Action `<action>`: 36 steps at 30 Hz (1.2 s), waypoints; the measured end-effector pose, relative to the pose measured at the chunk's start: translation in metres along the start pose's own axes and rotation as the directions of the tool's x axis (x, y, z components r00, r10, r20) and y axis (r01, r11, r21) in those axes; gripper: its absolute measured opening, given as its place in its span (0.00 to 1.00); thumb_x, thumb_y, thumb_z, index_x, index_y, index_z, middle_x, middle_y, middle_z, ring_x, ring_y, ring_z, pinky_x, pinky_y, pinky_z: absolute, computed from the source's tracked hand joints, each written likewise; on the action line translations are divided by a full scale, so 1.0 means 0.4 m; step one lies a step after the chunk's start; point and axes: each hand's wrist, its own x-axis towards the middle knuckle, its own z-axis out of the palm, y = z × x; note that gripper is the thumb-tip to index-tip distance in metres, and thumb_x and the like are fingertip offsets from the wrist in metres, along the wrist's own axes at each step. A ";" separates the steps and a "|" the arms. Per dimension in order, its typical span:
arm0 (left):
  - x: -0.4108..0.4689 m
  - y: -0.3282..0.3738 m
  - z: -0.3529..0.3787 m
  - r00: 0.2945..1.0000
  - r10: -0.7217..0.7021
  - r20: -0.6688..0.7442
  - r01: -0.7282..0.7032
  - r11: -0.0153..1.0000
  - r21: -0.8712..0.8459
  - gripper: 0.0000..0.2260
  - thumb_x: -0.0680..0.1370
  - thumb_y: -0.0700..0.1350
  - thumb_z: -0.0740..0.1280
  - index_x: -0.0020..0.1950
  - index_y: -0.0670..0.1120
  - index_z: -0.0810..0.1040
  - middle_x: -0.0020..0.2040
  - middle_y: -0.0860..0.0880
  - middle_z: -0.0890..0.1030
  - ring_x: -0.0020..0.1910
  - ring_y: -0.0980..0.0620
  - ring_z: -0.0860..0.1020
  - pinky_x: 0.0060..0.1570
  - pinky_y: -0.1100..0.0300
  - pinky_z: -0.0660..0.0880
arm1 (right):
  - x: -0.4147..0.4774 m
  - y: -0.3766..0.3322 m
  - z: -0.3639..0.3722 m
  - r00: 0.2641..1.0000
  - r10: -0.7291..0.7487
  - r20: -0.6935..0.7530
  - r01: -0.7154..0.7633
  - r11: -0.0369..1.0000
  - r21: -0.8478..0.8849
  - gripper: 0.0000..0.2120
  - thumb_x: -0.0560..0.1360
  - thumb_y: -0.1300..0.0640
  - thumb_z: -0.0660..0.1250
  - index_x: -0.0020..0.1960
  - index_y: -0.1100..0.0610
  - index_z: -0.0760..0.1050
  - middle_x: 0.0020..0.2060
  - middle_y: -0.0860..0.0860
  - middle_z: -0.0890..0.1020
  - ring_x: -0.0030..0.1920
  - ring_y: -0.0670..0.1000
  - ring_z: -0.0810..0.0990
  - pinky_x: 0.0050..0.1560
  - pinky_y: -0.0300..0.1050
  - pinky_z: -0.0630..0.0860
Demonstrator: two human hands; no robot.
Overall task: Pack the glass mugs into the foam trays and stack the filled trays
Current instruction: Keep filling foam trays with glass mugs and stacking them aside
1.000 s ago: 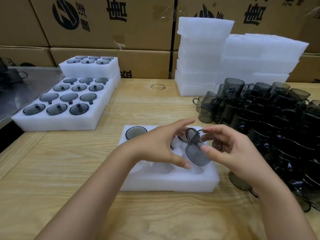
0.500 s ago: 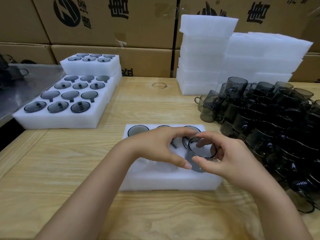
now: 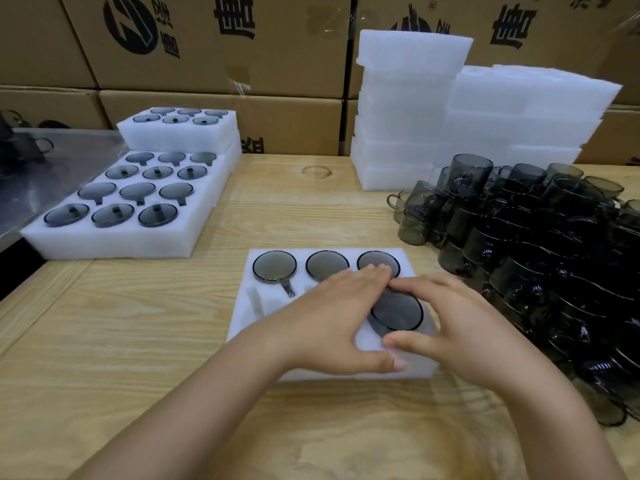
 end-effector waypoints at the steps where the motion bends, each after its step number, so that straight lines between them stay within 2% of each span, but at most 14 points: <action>1: -0.010 0.009 0.016 0.999 -0.007 -0.033 0.010 0.995 0.100 0.46 0.73 0.67 0.62 0.79 0.46 0.42 0.79 0.50 0.46 0.76 0.59 0.42 0.70 0.72 0.37 | -0.003 -0.003 0.004 1.000 -0.017 0.003 0.017 0.999 -0.043 0.35 0.65 0.38 0.69 0.70 0.40 0.65 0.61 0.34 0.67 0.67 0.37 0.61 0.60 0.25 0.55; 2: -0.019 0.017 0.033 0.996 0.003 -0.093 0.017 0.976 0.215 0.46 0.74 0.68 0.61 0.78 0.43 0.43 0.79 0.47 0.45 0.77 0.55 0.44 0.73 0.65 0.40 | -0.008 -0.004 0.010 0.999 -0.051 0.000 0.051 0.996 -0.073 0.35 0.67 0.38 0.68 0.72 0.43 0.62 0.63 0.34 0.64 0.69 0.38 0.59 0.62 0.25 0.51; 4: -0.037 0.035 0.060 0.972 0.062 -0.225 0.036 0.913 0.407 0.43 0.73 0.65 0.64 0.76 0.37 0.57 0.77 0.39 0.57 0.76 0.46 0.58 0.74 0.53 0.57 | -0.029 -0.007 0.031 0.992 -0.120 -0.029 0.117 0.989 -0.089 0.34 0.73 0.41 0.65 0.74 0.49 0.59 0.68 0.35 0.58 0.72 0.37 0.54 0.67 0.24 0.46; 7: -0.044 0.045 0.083 0.952 0.089 -0.294 0.077 0.856 0.511 0.35 0.72 0.60 0.62 0.70 0.36 0.71 0.70 0.38 0.70 0.69 0.44 0.71 0.65 0.50 0.71 | -0.071 -0.005 0.067 0.983 -0.169 -0.076 0.152 0.971 -0.186 0.34 0.73 0.43 0.60 0.74 0.57 0.59 0.74 0.45 0.57 0.74 0.41 0.52 0.72 0.38 0.50; 11: -0.034 0.045 0.090 0.963 0.063 -0.263 0.114 0.787 0.606 0.38 0.65 0.63 0.66 0.67 0.39 0.75 0.65 0.41 0.76 0.65 0.46 0.75 0.64 0.48 0.72 | -0.088 -0.015 0.076 0.992 -0.124 -0.001 0.113 0.906 -0.409 0.39 0.68 0.40 0.58 0.71 0.63 0.65 0.72 0.54 0.66 0.73 0.54 0.62 0.68 0.49 0.56; 15: -0.020 0.047 0.089 0.967 0.042 -0.252 0.135 0.753 0.644 0.39 0.62 0.64 0.68 0.65 0.39 0.76 0.62 0.41 0.79 0.63 0.46 0.77 0.64 0.49 0.72 | -0.075 -0.033 0.080 0.996 -0.089 -0.006 0.074 0.864 -0.497 0.39 0.64 0.42 0.58 0.68 0.65 0.70 0.67 0.57 0.72 0.69 0.55 0.68 0.66 0.50 0.58; 20: -0.022 0.054 0.100 0.962 0.010 -0.271 0.176 0.738 0.651 0.39 0.63 0.65 0.67 0.66 0.40 0.76 0.64 0.41 0.78 0.65 0.47 0.75 0.64 0.47 0.72 | -0.078 -0.044 0.085 1.000 -0.023 0.008 0.024 0.851 -0.524 0.39 0.63 0.44 0.57 0.68 0.66 0.69 0.68 0.59 0.71 0.70 0.57 0.67 0.66 0.48 0.57; 25: -0.059 0.033 0.066 0.945 0.069 -0.319 0.150 0.776 0.613 0.35 0.70 0.66 0.61 0.68 0.43 0.74 0.67 0.46 0.76 0.67 0.49 0.74 0.66 0.39 0.67 | -0.079 -0.044 0.084 0.999 -0.043 0.005 0.038 0.820 -0.571 0.40 0.57 0.47 0.69 0.64 0.68 0.73 0.64 0.62 0.73 0.66 0.59 0.72 0.66 0.49 0.60; 27: -0.079 -0.002 0.031 0.906 0.187 -0.379 0.043 0.852 0.522 0.31 0.72 0.62 0.59 0.68 0.44 0.75 0.67 0.47 0.76 0.67 0.49 0.74 0.67 0.36 0.64 | -0.076 -0.050 0.077 0.999 -0.034 0.003 0.029 0.801 -0.599 0.41 0.56 0.48 0.70 0.64 0.68 0.73 0.65 0.62 0.73 0.65 0.59 0.73 0.64 0.49 0.69; 28: -0.089 -0.022 0.012 0.858 0.232 -0.458 -0.029 0.913 0.407 0.27 0.74 0.59 0.60 0.67 0.44 0.75 0.66 0.48 0.77 0.66 0.50 0.74 0.69 0.39 0.62 | -0.075 -0.054 0.075 0.999 -0.019 0.026 0.031 0.800 -0.599 0.42 0.58 0.48 0.68 0.67 0.68 0.69 0.68 0.63 0.68 0.69 0.59 0.68 0.66 0.51 0.68; 30: -0.108 -0.071 -0.024 0.743 0.135 -0.656 -0.131 0.990 0.056 0.21 0.75 0.54 0.63 0.64 0.46 0.76 0.63 0.52 0.78 0.64 0.55 0.75 0.71 0.48 0.61 | -0.071 -0.053 0.080 0.996 -0.007 0.088 0.055 0.830 -0.555 0.43 0.69 0.50 0.60 0.75 0.64 0.43 0.74 0.58 0.40 0.74 0.57 0.39 0.73 0.49 0.41; 31: -0.117 -0.100 -0.039 0.684 0.002 -0.730 -0.149 0.979 -0.137 0.18 0.75 0.52 0.63 0.63 0.48 0.76 0.62 0.53 0.78 0.64 0.56 0.74 0.70 0.52 0.63 | -0.070 -0.049 0.079 0.992 -0.009 0.123 0.068 0.868 -0.492 0.42 0.72 0.49 0.56 0.74 0.60 0.33 0.70 0.54 0.29 0.71 0.53 0.27 0.69 0.43 0.29; 33: -0.128 -0.164 -0.048 0.577 -0.265 -0.772 -0.210 0.866 -0.454 0.17 0.73 0.50 0.65 0.62 0.51 0.74 0.62 0.52 0.78 0.64 0.54 0.74 0.65 0.56 0.67 | -0.068 -0.045 0.065 0.982 0.007 0.189 0.076 0.900 -0.430 0.41 0.74 0.47 0.53 0.74 0.56 0.29 0.69 0.49 0.25 0.67 0.46 0.22 0.66 0.37 0.27; 36: -0.125 -0.254 -0.021 0.548 -0.529 -0.647 -0.285 0.609 -0.740 0.21 0.72 0.43 0.65 0.65 0.48 0.71 0.63 0.49 0.77 0.63 0.51 0.74 0.62 0.58 0.69 | -0.048 -0.062 0.017 0.971 0.014 0.240 0.036 0.979 -0.202 0.36 0.75 0.49 0.54 0.77 0.53 0.38 0.73 0.43 0.34 0.69 0.38 0.30 0.67 0.30 0.34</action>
